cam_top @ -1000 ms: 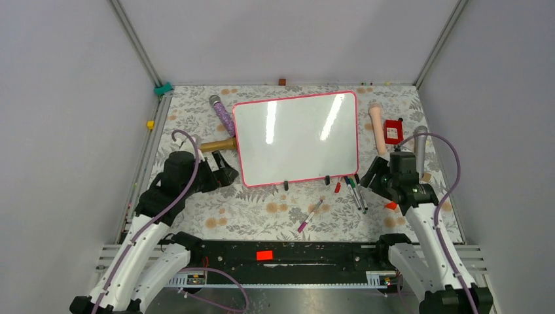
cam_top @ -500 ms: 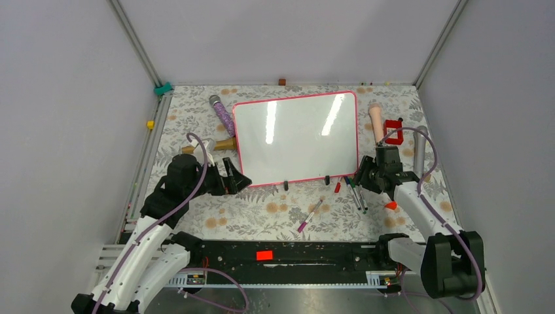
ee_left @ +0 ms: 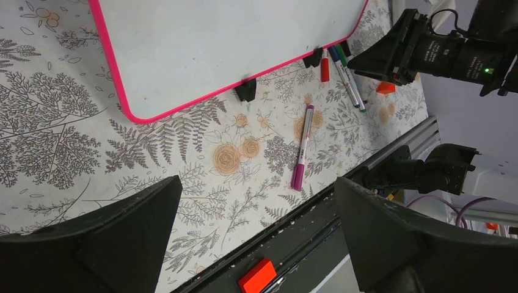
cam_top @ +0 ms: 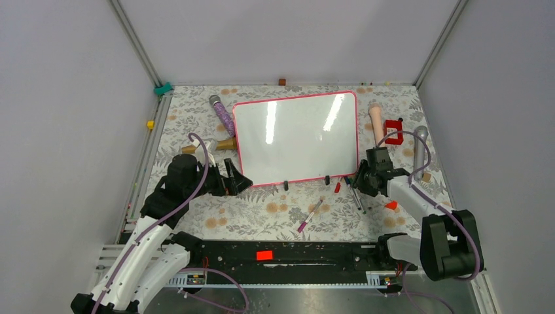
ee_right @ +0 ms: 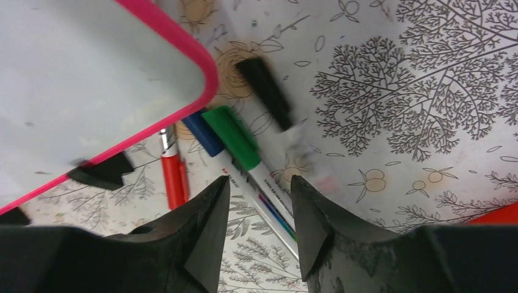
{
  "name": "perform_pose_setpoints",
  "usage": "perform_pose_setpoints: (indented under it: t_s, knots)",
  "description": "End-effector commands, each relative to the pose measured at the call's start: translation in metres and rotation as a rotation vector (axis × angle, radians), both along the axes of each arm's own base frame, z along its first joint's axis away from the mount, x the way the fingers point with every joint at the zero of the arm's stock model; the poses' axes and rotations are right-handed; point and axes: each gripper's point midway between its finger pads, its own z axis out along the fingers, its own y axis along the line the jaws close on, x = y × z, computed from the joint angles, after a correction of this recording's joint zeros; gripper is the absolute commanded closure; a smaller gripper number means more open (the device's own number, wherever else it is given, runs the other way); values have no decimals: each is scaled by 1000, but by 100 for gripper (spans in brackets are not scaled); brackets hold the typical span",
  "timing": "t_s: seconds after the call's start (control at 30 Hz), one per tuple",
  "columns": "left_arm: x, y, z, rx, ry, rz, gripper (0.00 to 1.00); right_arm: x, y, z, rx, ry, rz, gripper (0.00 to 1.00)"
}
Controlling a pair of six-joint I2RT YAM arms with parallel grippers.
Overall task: Write a sentence on the whiteboard
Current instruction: Open the whiteboard marker at the center of the board.
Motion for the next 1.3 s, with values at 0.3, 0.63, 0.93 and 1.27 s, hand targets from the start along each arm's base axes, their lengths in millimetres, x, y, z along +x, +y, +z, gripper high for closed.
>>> perform_pose_setpoints:
  t_s: [0.3,0.63,0.93,1.27]
  knots:
    - [7,-5,23,-26,-94,-23,1,9,-3,-14,-53,98,-69,61]
    - [7,-2,26,-23,-114,-7,1,2,-3,-13,-72,153,-56,84]
    - [8,-1,23,-15,-103,-1,1,-22,-2,8,-41,125,-35,100]
    - [0,-29,29,-109,-52,-153,3,-24,71,83,354,-73,206,100]
